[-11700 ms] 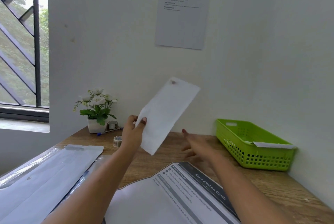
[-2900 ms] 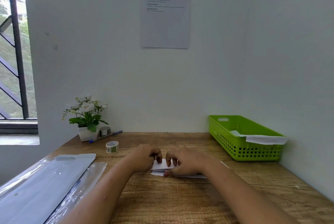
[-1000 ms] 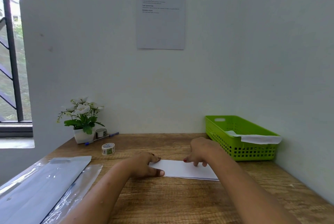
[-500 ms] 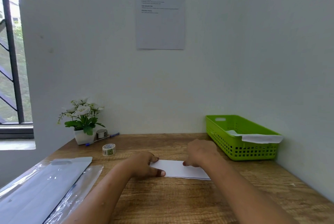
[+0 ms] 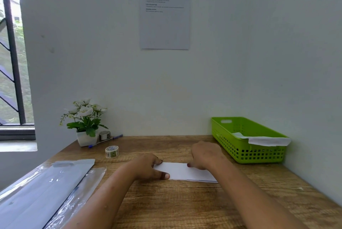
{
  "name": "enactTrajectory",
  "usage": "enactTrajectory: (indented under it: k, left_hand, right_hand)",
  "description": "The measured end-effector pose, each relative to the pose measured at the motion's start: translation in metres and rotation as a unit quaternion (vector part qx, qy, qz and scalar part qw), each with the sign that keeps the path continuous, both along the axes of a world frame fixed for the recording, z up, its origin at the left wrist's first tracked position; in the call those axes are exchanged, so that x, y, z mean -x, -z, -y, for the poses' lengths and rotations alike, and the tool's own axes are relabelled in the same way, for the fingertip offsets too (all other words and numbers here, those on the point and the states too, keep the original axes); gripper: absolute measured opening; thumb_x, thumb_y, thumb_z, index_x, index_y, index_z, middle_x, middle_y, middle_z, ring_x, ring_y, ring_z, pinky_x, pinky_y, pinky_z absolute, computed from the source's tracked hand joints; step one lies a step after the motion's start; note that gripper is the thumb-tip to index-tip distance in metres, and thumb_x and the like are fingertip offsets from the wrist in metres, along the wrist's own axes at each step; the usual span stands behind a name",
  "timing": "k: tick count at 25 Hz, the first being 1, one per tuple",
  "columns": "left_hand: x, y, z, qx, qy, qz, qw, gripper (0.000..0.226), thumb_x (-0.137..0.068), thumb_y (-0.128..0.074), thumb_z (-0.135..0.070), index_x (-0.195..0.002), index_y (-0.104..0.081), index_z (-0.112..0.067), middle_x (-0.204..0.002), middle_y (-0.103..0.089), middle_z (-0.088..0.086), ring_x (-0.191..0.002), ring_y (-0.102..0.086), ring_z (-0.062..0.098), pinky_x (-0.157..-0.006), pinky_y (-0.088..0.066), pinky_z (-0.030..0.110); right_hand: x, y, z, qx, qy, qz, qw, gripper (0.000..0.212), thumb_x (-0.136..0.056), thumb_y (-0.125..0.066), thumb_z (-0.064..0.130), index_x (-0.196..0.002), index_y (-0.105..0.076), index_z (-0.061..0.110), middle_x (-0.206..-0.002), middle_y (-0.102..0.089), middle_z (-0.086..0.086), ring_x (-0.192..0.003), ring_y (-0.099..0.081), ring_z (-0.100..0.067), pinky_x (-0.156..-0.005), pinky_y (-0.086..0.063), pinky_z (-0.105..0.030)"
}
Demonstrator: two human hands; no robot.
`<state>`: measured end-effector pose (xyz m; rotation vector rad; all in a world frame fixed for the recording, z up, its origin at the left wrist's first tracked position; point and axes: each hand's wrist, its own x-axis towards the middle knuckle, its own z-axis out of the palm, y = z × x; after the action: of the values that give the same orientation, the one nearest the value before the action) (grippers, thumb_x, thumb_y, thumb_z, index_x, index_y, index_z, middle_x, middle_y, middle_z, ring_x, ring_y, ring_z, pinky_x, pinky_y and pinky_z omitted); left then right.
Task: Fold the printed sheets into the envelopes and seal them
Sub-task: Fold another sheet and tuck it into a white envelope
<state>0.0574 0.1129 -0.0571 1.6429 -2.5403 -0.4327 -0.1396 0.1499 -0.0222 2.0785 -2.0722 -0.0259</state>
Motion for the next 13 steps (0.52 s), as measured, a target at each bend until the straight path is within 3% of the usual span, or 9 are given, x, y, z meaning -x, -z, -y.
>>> enactTrajectory:
  k: [8, 11, 13]
  left_hand:
    - [-0.001, 0.002, 0.002, -0.007, -0.008, 0.000, 1.000, 0.080, -0.080, -0.057, -0.064, -0.145, -0.035, -0.023, -0.150, -0.036, -0.002, -0.135, -0.036, 0.020, -0.113, -0.029, 0.037]
    - [-0.003, 0.002, 0.002, -0.004, -0.021, -0.003, 1.000, 0.084, -0.075, -0.059, -0.068, -0.143, -0.039, -0.024, -0.148, -0.039, -0.003, -0.133, -0.039, 0.019, -0.111, -0.032, 0.036]
    - [-0.003, 0.001, 0.000, 0.003, -0.032, -0.004, 0.999, 0.084, -0.072, -0.061, -0.069, -0.140, -0.043, -0.022, -0.144, -0.044, -0.002, -0.128, -0.043, 0.019, -0.107, -0.036, 0.036]
  right_hand:
    - [0.014, 0.002, 0.008, 0.016, 0.066, -0.009, 0.998, 0.036, -0.089, -0.062, 0.035, -0.120, -0.062, 0.017, -0.125, -0.062, 0.000, -0.113, -0.059, -0.021, -0.078, -0.045, -0.029]
    - [0.006, 0.001, 0.005, 0.029, -0.021, 0.020, 0.999, 0.036, -0.088, -0.059, 0.046, -0.111, -0.065, 0.018, -0.117, -0.065, 0.000, -0.106, -0.060, -0.021, -0.074, -0.042, -0.028]
    - [-0.011, 0.008, 0.002, -0.012, -0.116, 0.094, 0.989, 0.041, -0.090, -0.054, 0.050, -0.120, -0.062, 0.023, -0.121, -0.063, 0.001, -0.109, -0.058, -0.021, -0.079, -0.042, -0.030]
